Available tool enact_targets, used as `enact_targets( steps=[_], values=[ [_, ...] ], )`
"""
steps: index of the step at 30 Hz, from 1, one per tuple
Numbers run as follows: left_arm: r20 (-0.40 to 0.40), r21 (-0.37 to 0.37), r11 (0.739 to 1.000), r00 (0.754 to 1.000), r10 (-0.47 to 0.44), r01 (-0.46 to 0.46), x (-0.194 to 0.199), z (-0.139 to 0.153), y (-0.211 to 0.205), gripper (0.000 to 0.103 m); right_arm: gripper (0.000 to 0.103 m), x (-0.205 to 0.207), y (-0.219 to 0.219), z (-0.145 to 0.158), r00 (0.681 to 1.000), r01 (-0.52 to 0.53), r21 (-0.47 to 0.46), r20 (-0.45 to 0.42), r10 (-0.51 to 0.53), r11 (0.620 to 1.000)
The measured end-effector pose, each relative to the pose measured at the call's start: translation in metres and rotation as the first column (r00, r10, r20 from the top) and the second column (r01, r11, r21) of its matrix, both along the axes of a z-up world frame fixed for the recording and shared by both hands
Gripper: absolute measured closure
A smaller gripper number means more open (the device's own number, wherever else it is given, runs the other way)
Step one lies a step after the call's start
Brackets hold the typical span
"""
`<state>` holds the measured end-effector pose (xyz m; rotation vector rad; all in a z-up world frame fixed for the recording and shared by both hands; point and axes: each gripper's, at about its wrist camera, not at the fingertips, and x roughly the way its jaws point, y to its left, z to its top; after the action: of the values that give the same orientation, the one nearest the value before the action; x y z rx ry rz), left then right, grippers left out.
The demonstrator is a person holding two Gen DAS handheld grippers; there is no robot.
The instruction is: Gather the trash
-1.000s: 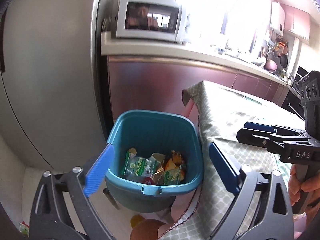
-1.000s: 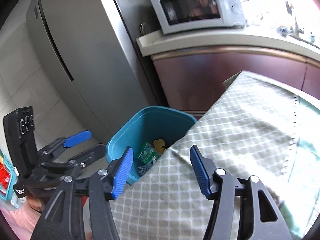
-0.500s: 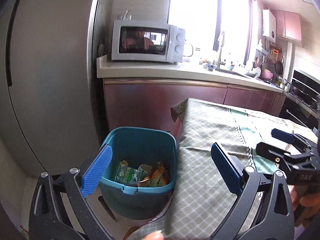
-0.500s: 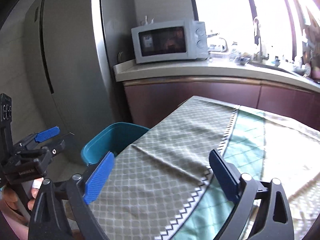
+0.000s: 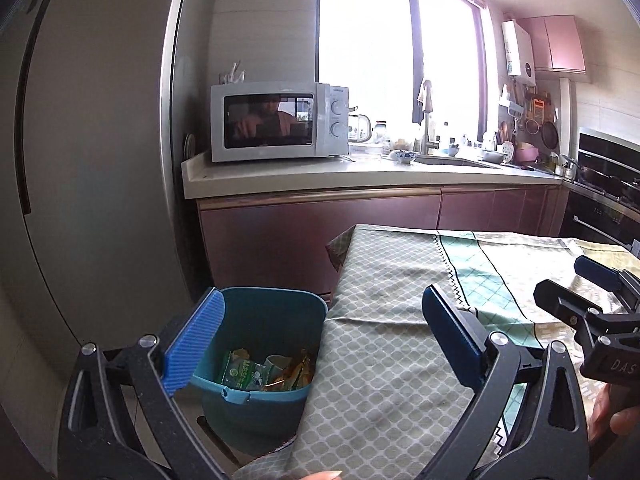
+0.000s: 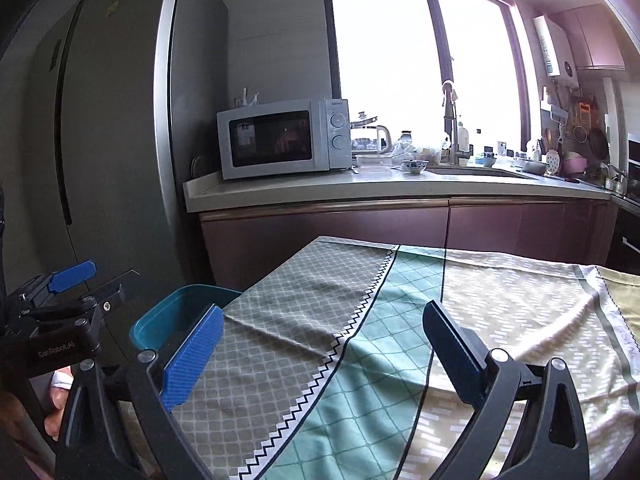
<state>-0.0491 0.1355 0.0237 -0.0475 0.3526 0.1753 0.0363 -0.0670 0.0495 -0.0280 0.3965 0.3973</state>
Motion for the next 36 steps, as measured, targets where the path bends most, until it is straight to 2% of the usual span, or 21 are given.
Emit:
enact_targets(
  steps=[8, 36],
  values=[
    [0.016, 0.021, 1.000, 1.000, 0.007, -0.008, -0.009, 0.005, -0.010, 0.006, 0.006, -0.009, -0.013, -0.003, 0.999, 0.050, -0.007, 0.011, -0.050, 0.999],
    [0.028, 0.032, 0.999, 1.000, 0.011, -0.012, -0.005, 0.005, -0.019, 0.006, 0.006, -0.018, -0.024, -0.004, 0.995, 0.091, 0.001, 0.033, -0.091, 0.996]
  ],
)
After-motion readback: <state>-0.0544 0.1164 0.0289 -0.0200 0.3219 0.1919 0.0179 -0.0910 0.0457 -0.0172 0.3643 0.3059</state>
